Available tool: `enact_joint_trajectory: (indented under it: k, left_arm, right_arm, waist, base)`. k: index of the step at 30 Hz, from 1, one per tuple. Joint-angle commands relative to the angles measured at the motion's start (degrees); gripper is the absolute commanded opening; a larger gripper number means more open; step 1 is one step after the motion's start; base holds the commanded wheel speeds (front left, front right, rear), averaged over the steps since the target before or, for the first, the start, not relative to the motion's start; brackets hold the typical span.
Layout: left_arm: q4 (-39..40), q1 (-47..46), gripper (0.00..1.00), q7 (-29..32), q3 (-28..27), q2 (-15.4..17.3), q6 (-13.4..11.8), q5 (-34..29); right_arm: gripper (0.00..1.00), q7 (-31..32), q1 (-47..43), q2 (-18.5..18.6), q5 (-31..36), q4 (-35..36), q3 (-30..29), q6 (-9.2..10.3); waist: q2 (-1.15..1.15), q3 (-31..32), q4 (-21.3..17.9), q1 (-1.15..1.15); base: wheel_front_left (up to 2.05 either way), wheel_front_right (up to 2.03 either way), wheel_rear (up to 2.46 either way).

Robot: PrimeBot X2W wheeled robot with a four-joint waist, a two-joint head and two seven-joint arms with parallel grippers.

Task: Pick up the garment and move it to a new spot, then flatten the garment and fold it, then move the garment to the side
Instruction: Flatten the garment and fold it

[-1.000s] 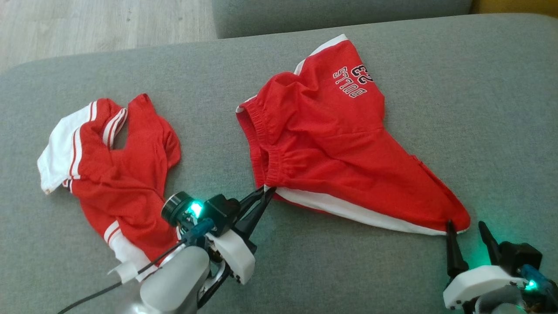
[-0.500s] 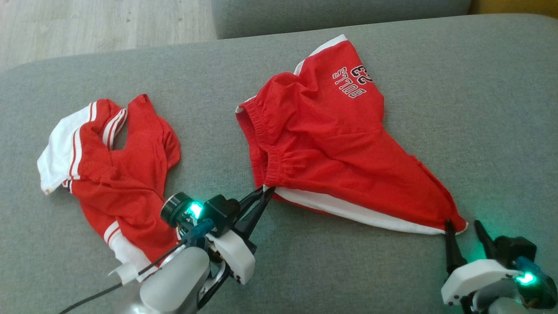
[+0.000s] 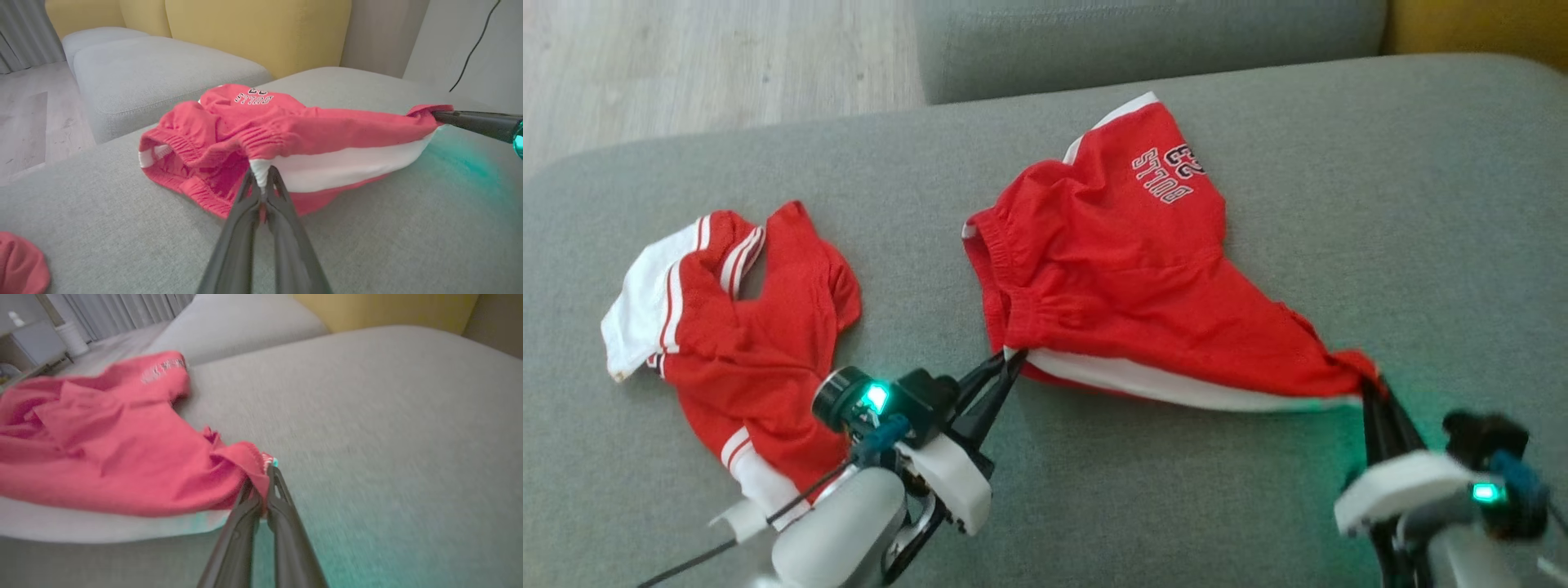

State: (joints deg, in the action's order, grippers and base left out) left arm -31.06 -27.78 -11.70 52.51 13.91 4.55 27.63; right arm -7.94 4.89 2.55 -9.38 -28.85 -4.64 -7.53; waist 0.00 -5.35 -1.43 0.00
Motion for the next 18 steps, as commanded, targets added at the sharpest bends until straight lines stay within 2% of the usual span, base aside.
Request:
enact_joint_trajectory:
  k: [1, 6, 10, 14, 18]
  left_arm:
    - [2.0, -2.4, 0.00, -0.5, -2.4, 1.2, 0.0, 0.7]
    - [4.7, -7.3, 0.00, 1.0, -3.6, 2.9, 0.5, 0.7]
    - [6.0, -13.6, 0.00, 3.2, -5.3, 4.1, 1.0, 1.1]
    - [6.3, -20.5, 0.00, 4.9, -6.4, 5.0, 1.4, 0.5]
    - [6.1, -25.5, 0.00, 5.6, -8.4, 4.9, 1.0, 1.0]
  right_arm:
    - [0.00, 0.3, 3.7, 0.3, -0.7, 3.1, 1.8, 0.04]
    - [0.00, 6.8, 9.1, 0.3, -4.8, 11.4, 2.9, 0.04]
    - [0.00, 13.3, 15.6, 1.8, -10.7, 16.8, 4.4, 0.04]
    - [0.00, 18.2, 23.0, 3.0, -16.9, 19.4, 5.2, 0.04]
    - [0.00, 20.3, 28.7, 3.2, -20.9, 20.1, 4.4, 0.04]
  waist:
    - [0.00, 0.5, -0.2, 0.00]
    - [0.00, 2.4, -0.6, 0.00]
    - [0.00, 3.8, -0.9, 0.00]
    - [0.00, 4.5, -1.5, 0.00]
    - [0.00, 5.1, -1.7, 0.00]
  base:
    - [0.00, 0.00, 0.00]
    - [0.00, 0.00, 0.00]
    - [0.00, 0.00, 0.00]
    - [0.00, 0.00, 0.00]
    - [0.00, 0.00, 0.00]
